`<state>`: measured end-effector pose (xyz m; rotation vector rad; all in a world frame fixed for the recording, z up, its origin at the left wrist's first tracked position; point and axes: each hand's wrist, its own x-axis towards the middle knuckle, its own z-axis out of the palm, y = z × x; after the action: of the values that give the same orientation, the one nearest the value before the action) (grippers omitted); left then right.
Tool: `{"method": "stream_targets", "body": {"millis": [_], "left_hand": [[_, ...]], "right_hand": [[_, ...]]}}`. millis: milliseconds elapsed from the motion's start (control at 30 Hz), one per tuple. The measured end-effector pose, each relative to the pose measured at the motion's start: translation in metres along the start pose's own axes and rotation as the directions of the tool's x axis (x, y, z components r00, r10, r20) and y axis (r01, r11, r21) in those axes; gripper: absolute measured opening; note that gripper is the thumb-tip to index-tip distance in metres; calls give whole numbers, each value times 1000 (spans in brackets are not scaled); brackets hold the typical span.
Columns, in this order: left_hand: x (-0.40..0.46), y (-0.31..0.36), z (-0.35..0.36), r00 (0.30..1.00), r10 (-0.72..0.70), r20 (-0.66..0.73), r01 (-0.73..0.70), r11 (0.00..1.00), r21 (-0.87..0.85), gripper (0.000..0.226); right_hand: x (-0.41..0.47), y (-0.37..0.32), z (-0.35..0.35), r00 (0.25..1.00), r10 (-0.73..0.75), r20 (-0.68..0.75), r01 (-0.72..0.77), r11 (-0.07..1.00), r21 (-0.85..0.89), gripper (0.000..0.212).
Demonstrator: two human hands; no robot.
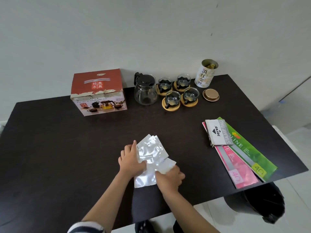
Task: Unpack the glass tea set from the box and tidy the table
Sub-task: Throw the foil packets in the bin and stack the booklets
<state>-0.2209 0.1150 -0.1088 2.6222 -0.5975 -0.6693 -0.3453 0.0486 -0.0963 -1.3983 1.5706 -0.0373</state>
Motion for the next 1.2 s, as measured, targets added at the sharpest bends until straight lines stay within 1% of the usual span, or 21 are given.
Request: {"method": "stream_targets", "body": {"millis": [67,100,133,200,267,333,400,467,500,567,633,733,767,800,833,867,900,967,1000,1100,1200], "left_hand": [[-3,2,-1,999,6,36,-7,1000,20,92],[-5,1,-1,999,3,49,-3,1000,-2,88],[-8,0,0,998,-1,55,4,999,-50,83],[-14,-5,2,998,-14,54,23,986,-168,71],[-17,-10,5,998,-38,48,47,978,-203,62],[-20,-13,5,998,-42,35,48,980,-195,56],[-22,-14,5,999,-36,23,41,963,-267,49],[-26,-14,4,998,-39,55,58,912,-407,44],[-29,-15,4,995,-43,86,79,870,-486,42],[-34,-19,5,987,-43,152,131,761,-636,44],[-37,-23,5,980,-44,193,175,653,-737,48],[-42,-22,1,972,-29,233,216,507,-834,51],[-43,-20,-1,970,-15,242,221,470,-855,53],[-45,-17,-3,969,6,247,218,448,-867,53],[-46,-13,-4,967,28,253,216,437,-873,54],[-48,-8,-5,965,50,259,212,434,-875,55],[-49,0,-5,962,72,265,208,438,-874,57],[-53,21,-3,957,103,271,193,468,-862,59],[-56,35,-1,956,116,270,181,490,-852,56],[-65,81,14,941,179,286,145,552,-821,46],[-76,136,40,912,232,338,145,589,-795,51]], "right_hand": [[1,-6,10,999,-7,37,4,998,62,81],[2,-8,13,999,-30,43,26,997,73,80],[3,-10,16,998,-56,43,53,997,59,74],[3,-14,16,993,-94,68,100,991,-86,59],[3,-15,16,987,-130,94,150,958,-244,51],[1,-13,17,976,-198,90,216,923,-317,44],[1,-9,17,959,-270,87,283,897,-339,41],[2,-3,17,942,-319,103,335,880,-338,42],[3,-1,16,933,-342,112,360,870,-336,44],[5,3,13,917,-383,112,398,851,-342,49],[7,7,9,907,-407,107,418,844,-337,60],[7,8,-3,889,-441,128,459,850,-258,77],[7,8,-9,880,-451,149,473,858,-200,80],[7,7,-15,873,-456,172,475,875,-91,80],[5,6,-21,871,-451,194,449,892,59,79],[3,5,-29,870,-446,213,408,891,197,81],[2,4,-37,868,-450,211,383,876,294,86],[3,5,-56,868,-465,171,377,844,382,91],[5,7,-67,870,-469,149,376,829,413,91],[17,18,-108,901,-429,65,357,817,453,74],[34,38,-164,937,-347,-38,317,801,508,56]]}}
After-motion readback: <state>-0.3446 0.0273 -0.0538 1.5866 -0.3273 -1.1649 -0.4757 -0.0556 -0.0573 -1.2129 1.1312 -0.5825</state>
